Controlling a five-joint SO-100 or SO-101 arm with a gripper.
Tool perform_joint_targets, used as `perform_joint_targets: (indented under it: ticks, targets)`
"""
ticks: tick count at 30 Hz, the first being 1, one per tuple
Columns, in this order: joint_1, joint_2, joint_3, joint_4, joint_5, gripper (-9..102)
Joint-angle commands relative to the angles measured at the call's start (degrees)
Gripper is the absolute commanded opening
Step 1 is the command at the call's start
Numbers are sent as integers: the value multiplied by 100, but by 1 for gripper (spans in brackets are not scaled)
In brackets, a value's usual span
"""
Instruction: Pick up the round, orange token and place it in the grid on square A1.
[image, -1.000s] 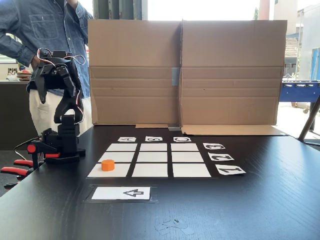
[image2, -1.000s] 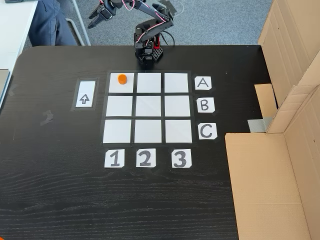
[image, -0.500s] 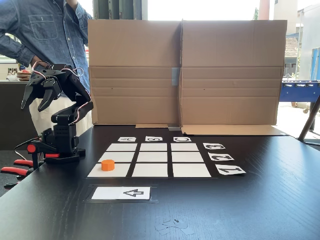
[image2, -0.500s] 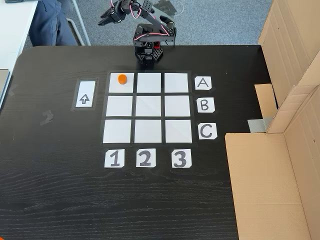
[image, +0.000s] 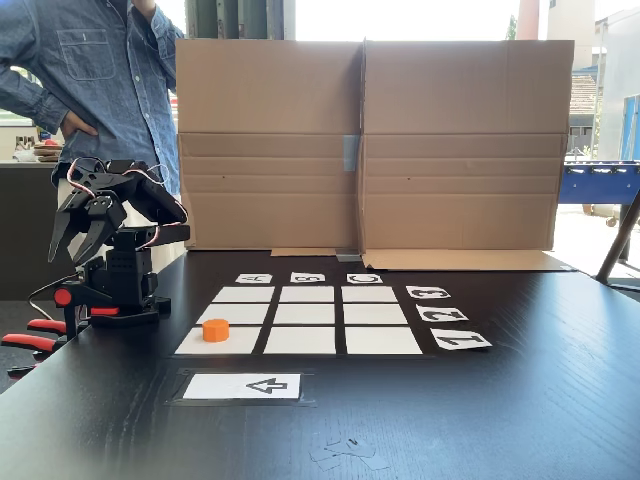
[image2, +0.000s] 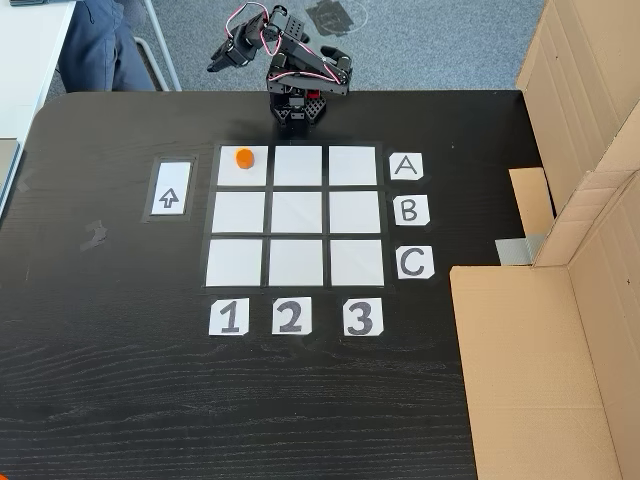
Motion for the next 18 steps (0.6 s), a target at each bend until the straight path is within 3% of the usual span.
perform_joint_targets:
  ticks: [1,18]
  targets:
    - [176,105,132,-18,-26,12]
    - [308,624,1301,-606,-70,4]
